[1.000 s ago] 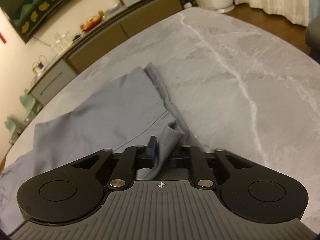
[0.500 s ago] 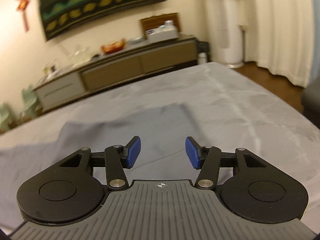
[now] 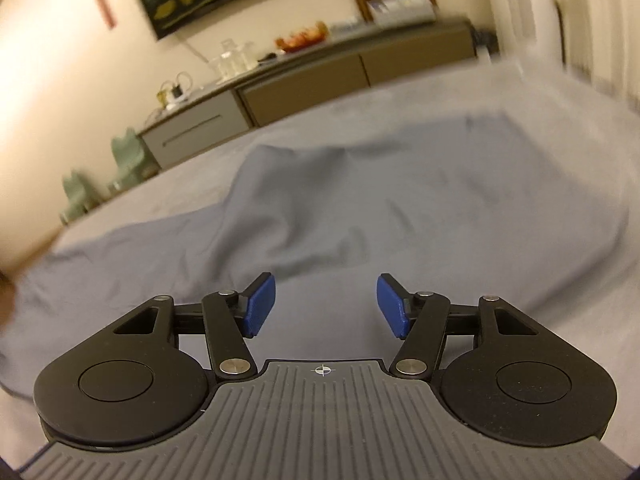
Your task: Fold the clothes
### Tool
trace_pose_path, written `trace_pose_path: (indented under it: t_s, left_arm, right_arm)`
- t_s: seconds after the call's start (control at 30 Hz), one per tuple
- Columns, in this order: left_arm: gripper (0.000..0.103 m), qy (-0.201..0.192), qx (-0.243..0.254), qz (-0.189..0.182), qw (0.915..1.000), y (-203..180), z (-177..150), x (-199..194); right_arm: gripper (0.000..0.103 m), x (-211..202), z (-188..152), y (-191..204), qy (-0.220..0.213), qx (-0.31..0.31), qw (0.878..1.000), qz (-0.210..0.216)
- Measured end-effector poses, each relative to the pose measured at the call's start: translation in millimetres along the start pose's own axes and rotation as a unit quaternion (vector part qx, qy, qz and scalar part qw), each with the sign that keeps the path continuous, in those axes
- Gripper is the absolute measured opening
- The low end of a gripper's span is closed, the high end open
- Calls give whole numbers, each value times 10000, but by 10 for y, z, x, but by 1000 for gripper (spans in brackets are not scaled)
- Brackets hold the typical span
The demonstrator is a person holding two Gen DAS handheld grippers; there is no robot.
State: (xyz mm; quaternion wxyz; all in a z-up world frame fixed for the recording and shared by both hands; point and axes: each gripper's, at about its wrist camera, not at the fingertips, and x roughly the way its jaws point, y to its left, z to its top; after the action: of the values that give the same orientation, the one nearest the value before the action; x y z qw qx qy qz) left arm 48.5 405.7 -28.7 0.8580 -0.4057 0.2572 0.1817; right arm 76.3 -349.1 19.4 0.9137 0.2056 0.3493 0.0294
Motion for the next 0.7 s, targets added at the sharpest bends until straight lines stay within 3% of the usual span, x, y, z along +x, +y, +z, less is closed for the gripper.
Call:
trace_pose_path:
  t_s: [0.07,0.2,0.33,0.43,0.47,0.5,0.53,0.6,0.7]
  left_arm:
    - [5,-92,-169,-293,9994,104,66,65]
    - [5,200,-900,-578,9941,388,57,251]
    - [5,204,-902,-543,9942,415,50,262]
    - [10,-30,-952,-680,9931,412,111,157]
    - [20,-138,-977,-478,9940,422,126,117]
    - [46,-197,-1017,-39,9946,440,134,90]
    - [51,-224,-1104,321,9931,479,136,71]
    - [55,-351,-1437,518,9876,529,136,-26]
    - [56,-634,-1738,478,9816,535,148,-295]
  right_arm:
    - [59,39,-36,-195,177,428,9987,223]
    - [39,54,-36,-430,234,816,9956,387]
    - [41,59,-57,-444,254,894,9949,399]
    - [47,77,-64,-367,280,640,9970,321]
    - [48,73,-52,-337,299,538,9977,283]
    - [49,62,-30,-307,319,428,9983,218]
    - [53,52,-12,-274,330,324,9989,124]
    - [57,15,1,-195,291,102,9995,-105]
    - [59,-66,43,-63,44,-299,9992,-249]
